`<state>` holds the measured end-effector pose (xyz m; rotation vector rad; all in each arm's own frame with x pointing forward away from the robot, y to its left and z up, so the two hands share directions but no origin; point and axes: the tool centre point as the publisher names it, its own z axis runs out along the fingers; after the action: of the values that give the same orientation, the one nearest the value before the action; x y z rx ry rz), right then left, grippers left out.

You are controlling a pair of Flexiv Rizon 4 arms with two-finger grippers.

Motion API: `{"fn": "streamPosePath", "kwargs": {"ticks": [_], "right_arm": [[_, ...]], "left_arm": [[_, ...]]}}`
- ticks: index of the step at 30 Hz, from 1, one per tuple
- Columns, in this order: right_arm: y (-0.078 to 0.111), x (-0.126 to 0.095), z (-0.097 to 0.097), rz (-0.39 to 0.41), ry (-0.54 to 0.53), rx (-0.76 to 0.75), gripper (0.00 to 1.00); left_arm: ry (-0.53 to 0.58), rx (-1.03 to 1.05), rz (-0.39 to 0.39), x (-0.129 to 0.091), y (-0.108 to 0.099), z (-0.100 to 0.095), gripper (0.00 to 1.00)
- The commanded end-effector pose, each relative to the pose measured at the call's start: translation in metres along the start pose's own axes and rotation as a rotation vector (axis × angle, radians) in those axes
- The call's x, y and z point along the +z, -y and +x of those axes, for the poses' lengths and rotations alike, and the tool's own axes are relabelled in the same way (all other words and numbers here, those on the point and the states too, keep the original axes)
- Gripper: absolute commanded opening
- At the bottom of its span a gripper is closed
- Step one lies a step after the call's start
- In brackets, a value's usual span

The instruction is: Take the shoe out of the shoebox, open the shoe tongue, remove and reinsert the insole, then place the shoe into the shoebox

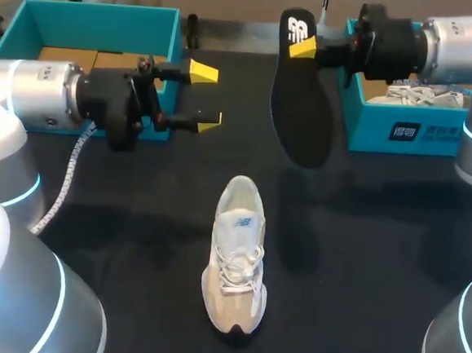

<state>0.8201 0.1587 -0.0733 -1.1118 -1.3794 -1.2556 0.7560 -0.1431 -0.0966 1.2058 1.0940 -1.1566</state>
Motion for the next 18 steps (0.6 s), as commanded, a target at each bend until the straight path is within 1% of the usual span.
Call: {"fn": "streamPosePath", "kwargs": {"ticks": [1,10,14,18], "right_arm": [[-0.005,0.003,0.0,0.01,0.002,0.0,0.0],[-0.005,0.003,0.0,0.01,0.002,0.0,0.0],[-0.015,0.01,-0.006,0.03,-0.016,0.046,0.0],[-0.019,0.011,-0.01,0.024,-0.027,0.071,0.0]], "left_arm": [[-0.01,0.08,-0.033,0.014,-0.008,0.01,1.0],[-0.01,0.08,-0.033,0.014,-0.008,0.01,1.0],[-0.023,0.047,-0.055,0.026,-0.011,0.015,1.0],[-0.031,0.033,-0.063,0.036,-0.015,0.017,1.0]]}}
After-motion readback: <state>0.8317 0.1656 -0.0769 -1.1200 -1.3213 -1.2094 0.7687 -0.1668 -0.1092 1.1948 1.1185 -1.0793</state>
